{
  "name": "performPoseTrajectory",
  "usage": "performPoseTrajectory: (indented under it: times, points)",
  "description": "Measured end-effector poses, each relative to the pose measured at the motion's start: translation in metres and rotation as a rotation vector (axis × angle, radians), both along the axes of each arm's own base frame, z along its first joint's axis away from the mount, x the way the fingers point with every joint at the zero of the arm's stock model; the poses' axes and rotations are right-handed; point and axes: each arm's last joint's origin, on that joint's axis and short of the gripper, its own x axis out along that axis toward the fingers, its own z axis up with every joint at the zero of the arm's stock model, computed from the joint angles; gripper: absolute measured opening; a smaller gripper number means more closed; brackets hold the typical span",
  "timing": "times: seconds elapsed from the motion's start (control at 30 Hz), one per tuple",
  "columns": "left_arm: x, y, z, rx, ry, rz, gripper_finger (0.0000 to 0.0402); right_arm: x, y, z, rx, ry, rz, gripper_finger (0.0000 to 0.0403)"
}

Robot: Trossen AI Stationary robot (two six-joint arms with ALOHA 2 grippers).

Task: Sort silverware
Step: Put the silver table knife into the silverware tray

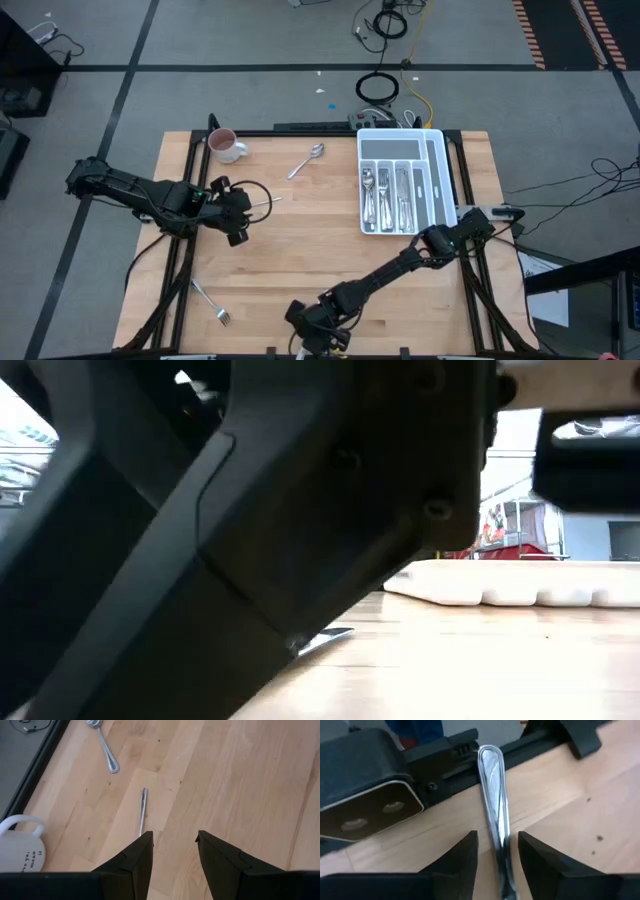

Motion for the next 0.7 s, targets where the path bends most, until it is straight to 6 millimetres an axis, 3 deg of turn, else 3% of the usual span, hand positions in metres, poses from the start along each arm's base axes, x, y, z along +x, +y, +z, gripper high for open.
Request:
performPoseTrajectory:
  times: [0.17, 0.3, 0.53, 0.7]
  points:
    - [0.0, 0.0, 0.0, 0.001, -0.006, 0.002, 0.0162, -0.003, -0.011, -0.01, 0.001, 0.152, -0.124, 0.006]
    - [0.0, 0.0, 0.0, -0.001, -0.008, 0.007, 0.0162, -0.003, -0.016, -0.011, -0.006, 0.174, -0.149, 0.0011]
    - [-0.001, 0.0, 0.0, -0.005, 0.0, 0.021, 0.0162, -0.002, -0.017, -0.008, 0.034, 0.22, -0.295, 0.0003]
    - [-0.001, 0.0, -0.001, -0.003, 0.007, 0.021, 0.0162, -0.001, -0.018, 0.006, 0.065, 0.186, -0.387, 0.0001]
